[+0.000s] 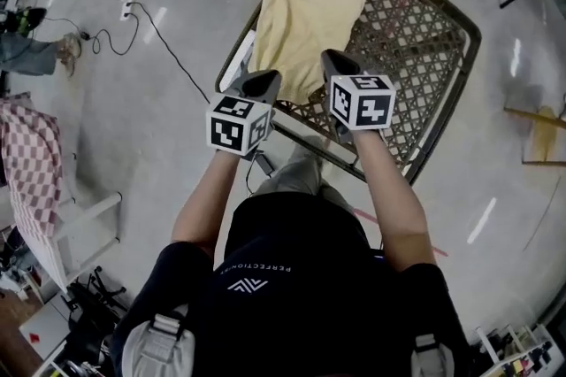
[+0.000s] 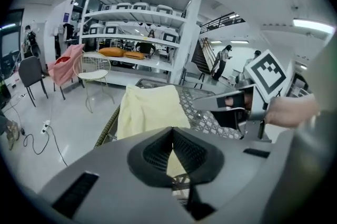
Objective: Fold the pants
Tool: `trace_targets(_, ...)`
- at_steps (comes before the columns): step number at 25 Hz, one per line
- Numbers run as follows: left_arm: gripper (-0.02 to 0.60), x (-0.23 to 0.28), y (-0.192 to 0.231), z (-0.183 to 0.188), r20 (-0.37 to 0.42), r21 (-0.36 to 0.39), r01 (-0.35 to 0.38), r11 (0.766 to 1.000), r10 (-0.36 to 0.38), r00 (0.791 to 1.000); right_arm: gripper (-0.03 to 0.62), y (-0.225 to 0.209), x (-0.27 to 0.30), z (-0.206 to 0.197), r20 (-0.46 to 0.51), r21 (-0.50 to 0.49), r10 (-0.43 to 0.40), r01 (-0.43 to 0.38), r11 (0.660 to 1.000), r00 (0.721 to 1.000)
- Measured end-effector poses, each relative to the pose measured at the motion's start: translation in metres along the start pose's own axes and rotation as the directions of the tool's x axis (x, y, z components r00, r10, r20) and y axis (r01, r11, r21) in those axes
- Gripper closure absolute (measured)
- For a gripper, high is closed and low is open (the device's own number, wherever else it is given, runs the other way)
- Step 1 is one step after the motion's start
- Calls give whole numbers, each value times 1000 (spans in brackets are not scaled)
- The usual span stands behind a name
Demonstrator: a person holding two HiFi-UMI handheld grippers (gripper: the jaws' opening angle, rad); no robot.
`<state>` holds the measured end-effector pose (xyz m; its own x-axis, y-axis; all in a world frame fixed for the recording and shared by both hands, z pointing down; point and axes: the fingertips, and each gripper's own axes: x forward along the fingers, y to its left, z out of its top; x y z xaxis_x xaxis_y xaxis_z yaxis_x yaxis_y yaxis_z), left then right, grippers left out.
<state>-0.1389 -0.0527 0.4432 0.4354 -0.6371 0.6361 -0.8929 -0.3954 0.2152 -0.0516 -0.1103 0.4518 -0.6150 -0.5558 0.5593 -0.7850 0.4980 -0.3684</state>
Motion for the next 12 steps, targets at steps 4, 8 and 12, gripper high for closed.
trace_targets(4, 571, 8, -31, -24, -12, 29, 43, 999, -42, 999, 554, -9, -20, -37, 2, 17, 2, -2, 1000, 1000)
trace_targets(8, 571, -9, -35, -34, -36, 43, 58, 997, -56, 998, 554, 0, -33, -46, 12, 30, 2, -2, 1000, 1000)
trace_targets(12, 571, -29, -32, -62, -47, 45, 81, 996, -79, 996, 554, 20, -39, -70, 20, 42, 25, -26, 999, 999)
